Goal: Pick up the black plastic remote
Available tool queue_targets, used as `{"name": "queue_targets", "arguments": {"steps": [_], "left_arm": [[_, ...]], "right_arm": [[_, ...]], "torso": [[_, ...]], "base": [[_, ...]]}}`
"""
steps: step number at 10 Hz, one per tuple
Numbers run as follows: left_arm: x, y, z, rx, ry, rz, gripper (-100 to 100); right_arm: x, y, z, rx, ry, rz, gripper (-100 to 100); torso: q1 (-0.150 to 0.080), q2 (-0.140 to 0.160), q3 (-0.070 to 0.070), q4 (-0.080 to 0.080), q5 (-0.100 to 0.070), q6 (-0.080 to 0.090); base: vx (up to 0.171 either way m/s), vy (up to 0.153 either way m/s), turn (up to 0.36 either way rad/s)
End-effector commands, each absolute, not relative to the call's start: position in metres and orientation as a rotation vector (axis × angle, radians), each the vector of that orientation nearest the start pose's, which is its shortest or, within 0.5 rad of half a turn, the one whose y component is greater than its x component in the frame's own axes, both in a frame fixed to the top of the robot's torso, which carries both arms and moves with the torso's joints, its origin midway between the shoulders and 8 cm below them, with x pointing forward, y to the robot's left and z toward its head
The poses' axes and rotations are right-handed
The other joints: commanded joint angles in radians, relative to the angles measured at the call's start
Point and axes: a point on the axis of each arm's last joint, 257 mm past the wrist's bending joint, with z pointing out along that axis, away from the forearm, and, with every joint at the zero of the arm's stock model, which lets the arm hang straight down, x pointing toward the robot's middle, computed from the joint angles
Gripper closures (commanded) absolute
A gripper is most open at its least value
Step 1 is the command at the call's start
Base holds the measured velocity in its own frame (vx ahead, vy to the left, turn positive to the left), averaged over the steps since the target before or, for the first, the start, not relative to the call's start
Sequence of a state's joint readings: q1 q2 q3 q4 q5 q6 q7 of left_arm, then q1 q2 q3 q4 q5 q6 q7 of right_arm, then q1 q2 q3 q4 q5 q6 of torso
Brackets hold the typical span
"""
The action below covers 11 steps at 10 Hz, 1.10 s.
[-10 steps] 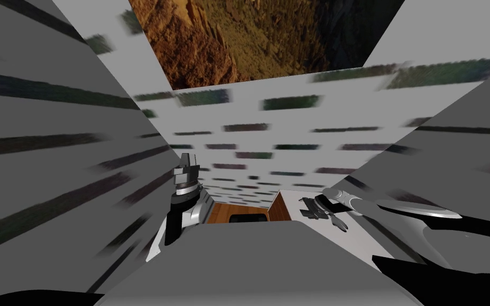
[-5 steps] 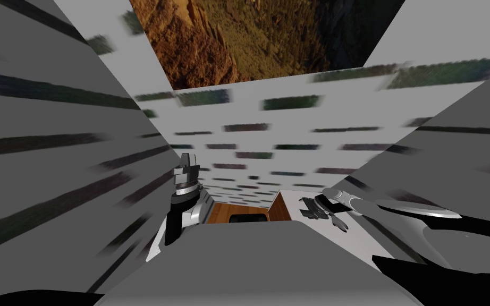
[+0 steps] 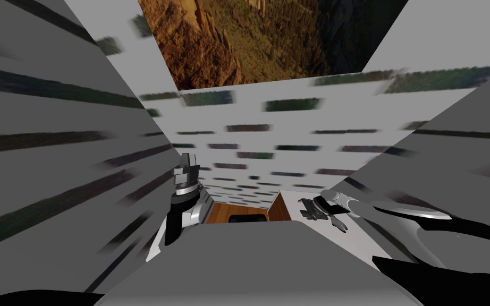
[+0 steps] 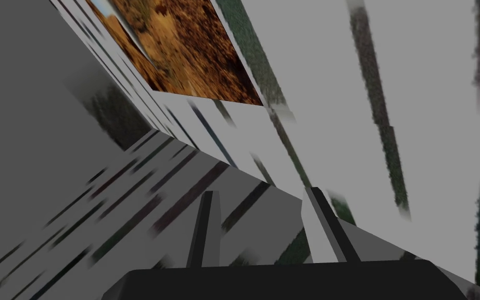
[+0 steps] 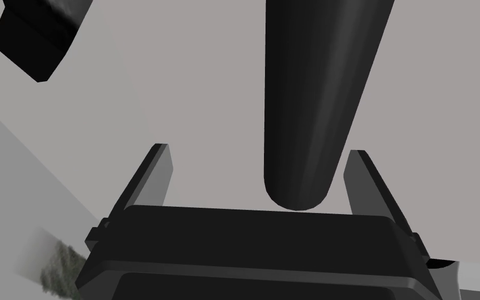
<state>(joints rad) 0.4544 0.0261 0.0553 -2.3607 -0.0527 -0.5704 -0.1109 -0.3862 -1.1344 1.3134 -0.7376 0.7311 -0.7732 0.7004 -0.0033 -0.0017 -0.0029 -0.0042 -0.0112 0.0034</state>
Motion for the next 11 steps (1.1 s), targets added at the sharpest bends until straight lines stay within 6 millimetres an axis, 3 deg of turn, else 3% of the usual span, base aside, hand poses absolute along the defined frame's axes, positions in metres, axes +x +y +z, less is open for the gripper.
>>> {"name": "queue_targets", "arguments": {"steps": [1, 2, 6, 7, 8, 10, 11], "left_arm": [[0.313, 0.272, 0.085, -0.407, 0.547, -1.164, 0], [0.313, 0.272, 0.085, -0.407, 0.547, -1.164, 0], [0.313, 0.272, 0.085, -0.407, 0.547, -1.164, 0], [0.313, 0.272, 0.085, -0.407, 0.547, -1.164, 0], [0.313, 0.272, 0.085, -0.407, 0.547, -1.164, 0], [0.313, 0.272, 0.085, -0.407, 0.547, -1.164, 0], [0.313, 0.272, 0.085, -0.407, 0.547, -1.164, 0]], "right_arm": [[0.241, -0.510, -0.484, -1.903, 2.209, 0.174, -100], [0.242, -0.510, -0.484, -1.901, 2.211, 0.168, 100], [0.241, -0.510, -0.485, -1.903, 2.212, 0.172, 100], [0.240, -0.510, -0.485, -1.903, 2.212, 0.172, 0], [0.242, -0.512, -0.475, -1.909, 2.200, 0.192, 100], [0.242, -0.513, -0.472, -1.910, 2.200, 0.188, 100], [0.242, -0.513, -0.471, -1.910, 2.200, 0.189, 0]], "torso": [[0.000, 0.000, 0.000, 0.000, 0.000, 0.000], [-0.001, 0.000, 0.000, 0.000, -0.001, 0.000], [-0.003, -0.003, -0.002, -0.001, -0.003, -0.001], [-0.003, -0.003, -0.002, -0.001, -0.003, -0.001], [-0.003, -0.003, -0.002, -0.001, -0.002, -0.001], [-0.003, -0.003, -0.002, 0.000, -0.002, -0.001], [-0.003, -0.003, -0.002, -0.001, -0.002, -0.001]], "base": [[0.000, 0.000, 0.000], [-0.004, 0.002, -0.012], [0.000, 0.000, 0.000], [0.000, 0.000, 0.000], [0.004, -0.004, 0.021], [0.000, 0.000, 0.000], [0.000, 0.000, 0.000]]}}
